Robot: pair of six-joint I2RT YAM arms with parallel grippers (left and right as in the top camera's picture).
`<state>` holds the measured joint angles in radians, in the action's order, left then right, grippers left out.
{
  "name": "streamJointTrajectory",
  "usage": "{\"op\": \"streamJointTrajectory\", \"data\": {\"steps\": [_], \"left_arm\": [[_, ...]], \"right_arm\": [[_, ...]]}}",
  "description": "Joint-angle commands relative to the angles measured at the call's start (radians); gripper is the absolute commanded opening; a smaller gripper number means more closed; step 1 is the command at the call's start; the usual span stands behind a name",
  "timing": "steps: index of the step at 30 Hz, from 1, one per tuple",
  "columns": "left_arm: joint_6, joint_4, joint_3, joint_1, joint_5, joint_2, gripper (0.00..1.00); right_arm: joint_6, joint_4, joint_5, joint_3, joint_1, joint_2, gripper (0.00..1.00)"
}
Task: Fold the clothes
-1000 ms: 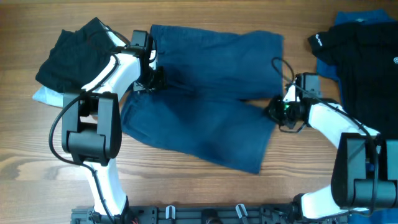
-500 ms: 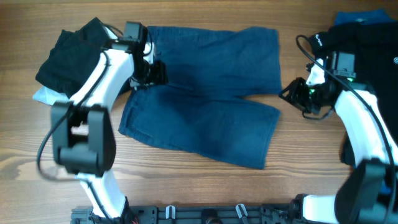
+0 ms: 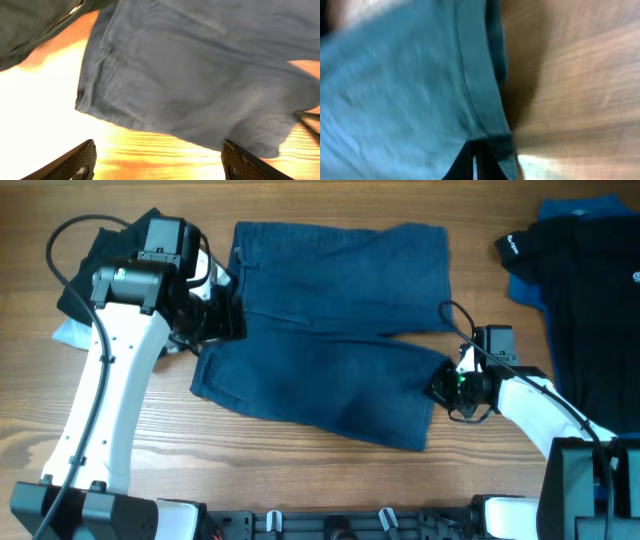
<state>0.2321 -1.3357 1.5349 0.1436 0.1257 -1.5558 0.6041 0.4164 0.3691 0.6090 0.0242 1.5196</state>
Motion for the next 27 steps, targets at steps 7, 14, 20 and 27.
{"op": "streamJointTrajectory", "data": {"steps": [7,14,20,27], "left_arm": [[0.046,0.051,-0.243,-0.063,-0.018,-0.005,0.85],[0.096,0.14,-0.394,-0.064,-0.006,-0.005,0.84],[0.109,0.214,-0.509,-0.063,0.049,-0.005,0.89],[0.144,0.519,-0.747,-0.064,0.039,-0.014,0.77]], "right_arm": [[0.076,-0.079,-0.229,0.127,0.133,0.218,0.04],[-0.219,0.159,0.116,0.266,0.195,0.138,0.05],[-0.272,0.351,0.156,0.266,0.195,-0.054,0.29],[-0.29,0.578,0.156,0.262,0.195,-0.135,0.49]]}}
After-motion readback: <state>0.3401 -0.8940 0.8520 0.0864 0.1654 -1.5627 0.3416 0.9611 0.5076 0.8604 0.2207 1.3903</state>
